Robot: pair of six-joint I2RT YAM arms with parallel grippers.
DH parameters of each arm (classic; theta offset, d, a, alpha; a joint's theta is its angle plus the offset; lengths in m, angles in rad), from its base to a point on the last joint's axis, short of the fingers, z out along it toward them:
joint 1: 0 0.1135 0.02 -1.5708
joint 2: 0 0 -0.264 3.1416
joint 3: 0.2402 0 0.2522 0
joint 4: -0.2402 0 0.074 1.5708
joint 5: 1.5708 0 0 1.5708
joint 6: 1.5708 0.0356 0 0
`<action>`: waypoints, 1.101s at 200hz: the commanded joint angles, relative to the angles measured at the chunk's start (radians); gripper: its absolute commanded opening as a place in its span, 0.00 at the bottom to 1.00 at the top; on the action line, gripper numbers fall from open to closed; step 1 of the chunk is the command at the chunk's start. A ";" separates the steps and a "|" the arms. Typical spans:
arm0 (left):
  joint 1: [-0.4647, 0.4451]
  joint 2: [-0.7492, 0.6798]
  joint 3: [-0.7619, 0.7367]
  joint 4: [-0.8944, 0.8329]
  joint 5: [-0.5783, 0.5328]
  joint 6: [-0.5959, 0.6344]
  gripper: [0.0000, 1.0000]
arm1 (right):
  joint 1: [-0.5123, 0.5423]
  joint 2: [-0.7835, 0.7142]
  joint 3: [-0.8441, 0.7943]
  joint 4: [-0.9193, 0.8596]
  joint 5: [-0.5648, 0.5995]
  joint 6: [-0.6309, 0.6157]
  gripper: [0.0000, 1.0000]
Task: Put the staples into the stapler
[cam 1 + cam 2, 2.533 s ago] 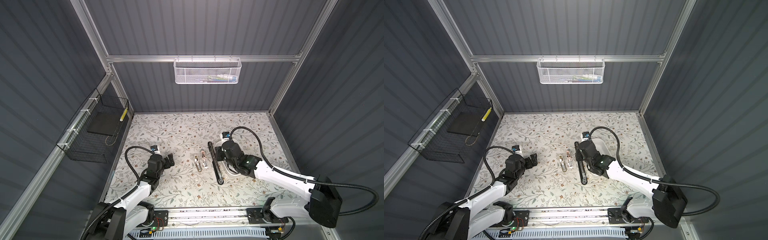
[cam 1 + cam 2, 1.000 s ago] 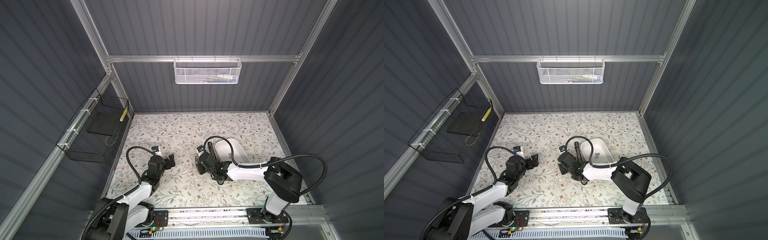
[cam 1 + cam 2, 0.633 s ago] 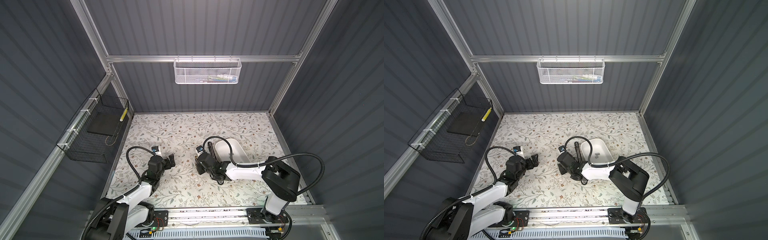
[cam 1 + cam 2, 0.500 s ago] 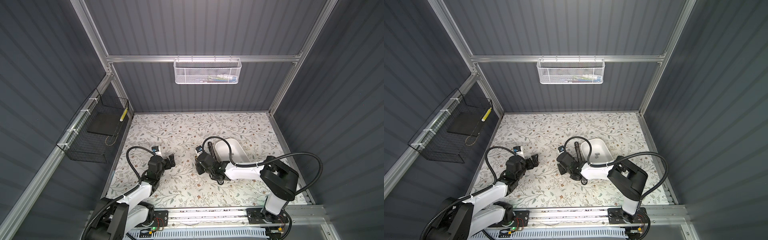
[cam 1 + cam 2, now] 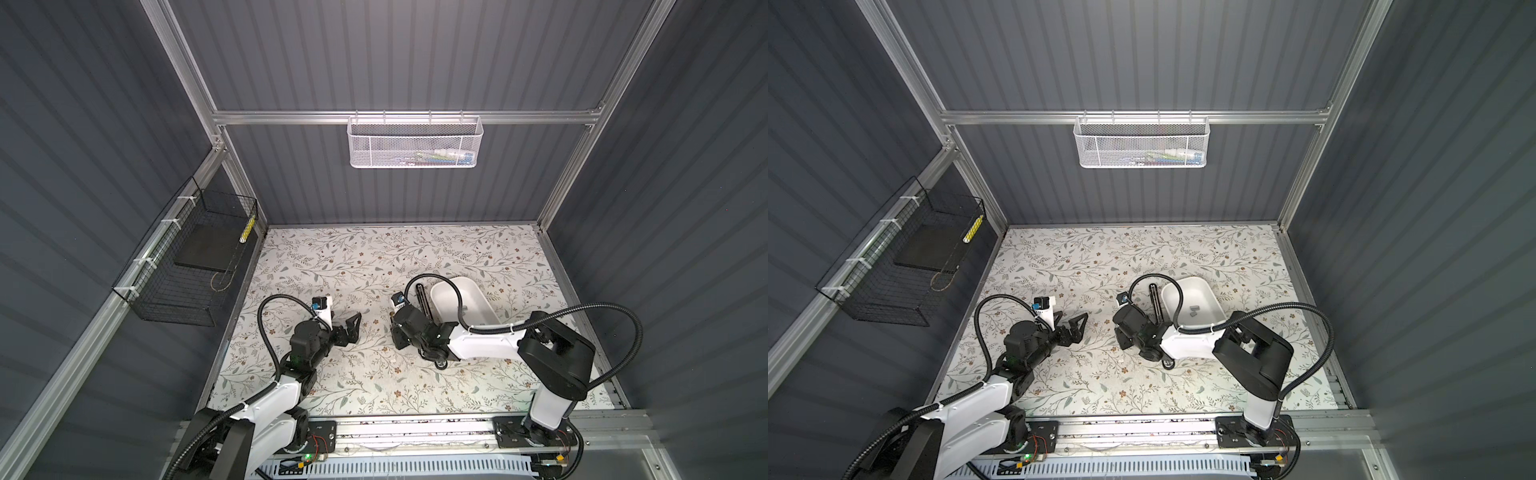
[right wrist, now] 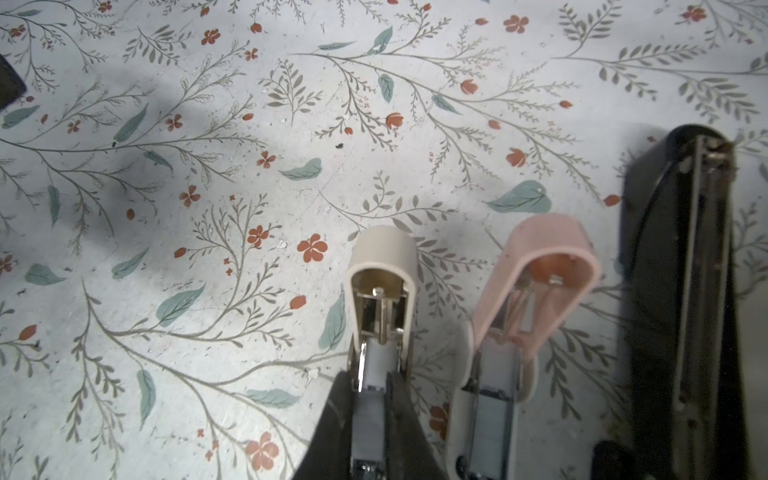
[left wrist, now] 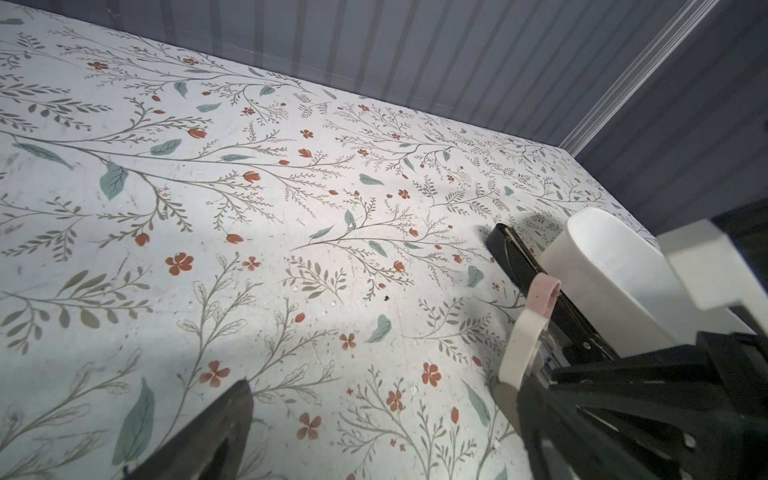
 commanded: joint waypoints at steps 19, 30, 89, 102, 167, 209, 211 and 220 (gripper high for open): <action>-0.006 0.027 0.010 0.039 0.033 0.026 0.99 | 0.002 0.024 0.021 -0.006 -0.003 0.013 0.00; -0.006 0.026 0.010 0.035 0.022 0.022 0.99 | 0.003 0.028 0.022 -0.005 -0.003 0.014 0.00; -0.006 0.028 0.011 0.030 0.012 0.019 0.99 | 0.003 0.032 0.020 -0.011 0.009 0.018 0.00; -0.006 0.028 0.011 0.030 0.010 0.020 0.99 | 0.002 0.032 0.018 -0.012 0.009 0.022 0.00; -0.006 0.030 0.013 0.027 0.007 0.018 0.99 | 0.003 0.014 -0.003 -0.029 0.010 0.057 0.00; -0.006 0.032 0.014 0.027 0.007 0.018 0.99 | 0.006 -0.001 -0.025 -0.033 0.007 0.078 0.00; -0.006 0.031 0.015 0.028 0.007 0.018 0.99 | 0.007 -0.002 -0.026 -0.033 0.008 0.079 0.00; -0.006 0.032 0.014 0.026 0.007 0.018 0.99 | 0.008 -0.005 -0.030 -0.034 0.008 0.081 0.00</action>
